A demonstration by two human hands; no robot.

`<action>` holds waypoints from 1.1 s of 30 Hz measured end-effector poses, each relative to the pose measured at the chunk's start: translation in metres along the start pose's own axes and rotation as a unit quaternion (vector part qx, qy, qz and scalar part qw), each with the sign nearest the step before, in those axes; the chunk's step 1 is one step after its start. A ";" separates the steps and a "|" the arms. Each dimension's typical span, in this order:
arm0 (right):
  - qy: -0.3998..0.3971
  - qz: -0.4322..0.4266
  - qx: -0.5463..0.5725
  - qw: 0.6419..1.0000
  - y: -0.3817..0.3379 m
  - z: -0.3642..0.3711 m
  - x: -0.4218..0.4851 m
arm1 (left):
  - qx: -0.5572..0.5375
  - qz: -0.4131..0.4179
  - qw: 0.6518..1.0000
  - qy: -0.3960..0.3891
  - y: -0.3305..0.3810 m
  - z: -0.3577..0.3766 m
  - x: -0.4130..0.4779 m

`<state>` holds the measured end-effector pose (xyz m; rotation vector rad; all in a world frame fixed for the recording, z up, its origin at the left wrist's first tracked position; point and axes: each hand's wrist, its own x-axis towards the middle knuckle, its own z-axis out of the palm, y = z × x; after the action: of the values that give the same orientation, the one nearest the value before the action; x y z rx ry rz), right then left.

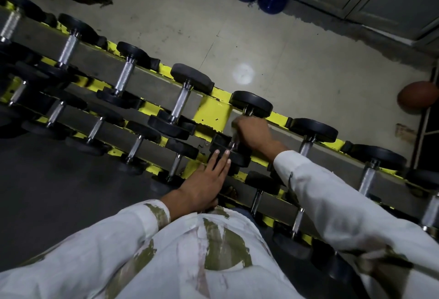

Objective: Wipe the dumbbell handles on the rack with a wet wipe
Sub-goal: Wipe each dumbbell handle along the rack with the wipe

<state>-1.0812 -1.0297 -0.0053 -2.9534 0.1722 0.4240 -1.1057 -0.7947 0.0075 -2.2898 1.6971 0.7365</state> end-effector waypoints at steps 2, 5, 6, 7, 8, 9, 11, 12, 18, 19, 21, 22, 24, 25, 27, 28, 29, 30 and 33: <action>-0.141 -0.052 0.063 0.987 -0.011 0.007 -0.006 | -0.003 -0.003 1.000 0.002 0.000 0.000 0.001; -0.114 -0.056 0.073 0.989 0.000 -0.002 -0.001 | 0.001 -0.002 1.000 0.003 0.000 0.000 0.001; -0.069 -0.052 0.060 0.994 0.006 -0.004 0.001 | 0.004 -0.002 1.000 0.003 0.000 0.000 0.000; -0.024 -0.053 0.061 0.996 0.011 -0.006 -0.001 | 0.006 -0.001 1.000 0.001 0.000 0.000 0.000; 0.008 -0.063 0.079 0.995 0.013 -0.003 -0.006 | 0.007 -0.001 1.000 0.000 0.000 0.001 0.000; 0.026 -0.081 0.106 0.991 0.014 0.003 -0.013 | 0.008 -0.001 1.000 -0.001 0.000 0.001 0.000; 0.037 -0.087 0.167 0.981 0.010 0.022 -0.030 | 0.009 -0.003 1.000 0.001 0.000 0.003 0.001; 0.043 -0.055 0.205 0.976 0.006 0.031 -0.038 | 0.009 -0.004 1.000 0.001 0.000 0.003 0.002; 0.079 0.220 0.292 0.927 -0.003 0.062 -0.054 | -0.001 -0.009 1.000 -0.002 0.002 -0.001 -0.001; 0.068 0.243 0.331 0.909 -0.003 0.066 -0.051 | -0.002 -0.011 1.000 -0.003 0.003 -0.002 -0.001; 0.055 0.295 0.472 0.829 -0.003 0.067 -0.043 | 0.000 -0.013 1.000 -0.005 0.003 -0.003 -0.002; 0.056 0.330 0.553 0.763 -0.002 0.062 -0.038 | 0.001 -0.013 1.000 -0.007 0.003 -0.004 -0.002; 0.065 0.384 0.680 0.621 0.006 0.054 -0.024 | 0.002 -0.011 1.000 -0.009 0.002 -0.005 -0.001; 0.074 0.393 0.718 0.570 0.012 0.051 -0.018 | 0.001 -0.010 1.000 -0.010 0.001 -0.005 -0.001; 0.090 0.402 0.771 0.486 0.020 0.044 -0.004 | -0.001 -0.010 1.000 -0.013 0.000 -0.007 -0.002; 0.090 0.410 0.788 0.451 0.022 0.044 0.003 | 0.001 -0.008 1.000 -0.017 0.000 -0.007 -0.002; 0.079 0.412 0.803 0.424 0.020 0.042 0.009 | 0.002 -0.007 1.000 -0.020 0.000 -0.009 -0.003; 0.053 0.405 0.818 0.404 0.016 0.040 0.013 | 0.002 -0.005 1.000 -0.022 0.000 -0.010 -0.003; -0.011 0.356 0.861 0.362 0.012 0.038 0.025 | 0.002 -0.002 1.000 -0.025 -0.002 -0.014 -0.003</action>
<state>-1.0696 -1.0371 -0.0497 -0.5705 1.0469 0.0835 -1.1008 -0.7971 0.0206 -2.2511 1.6711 0.7837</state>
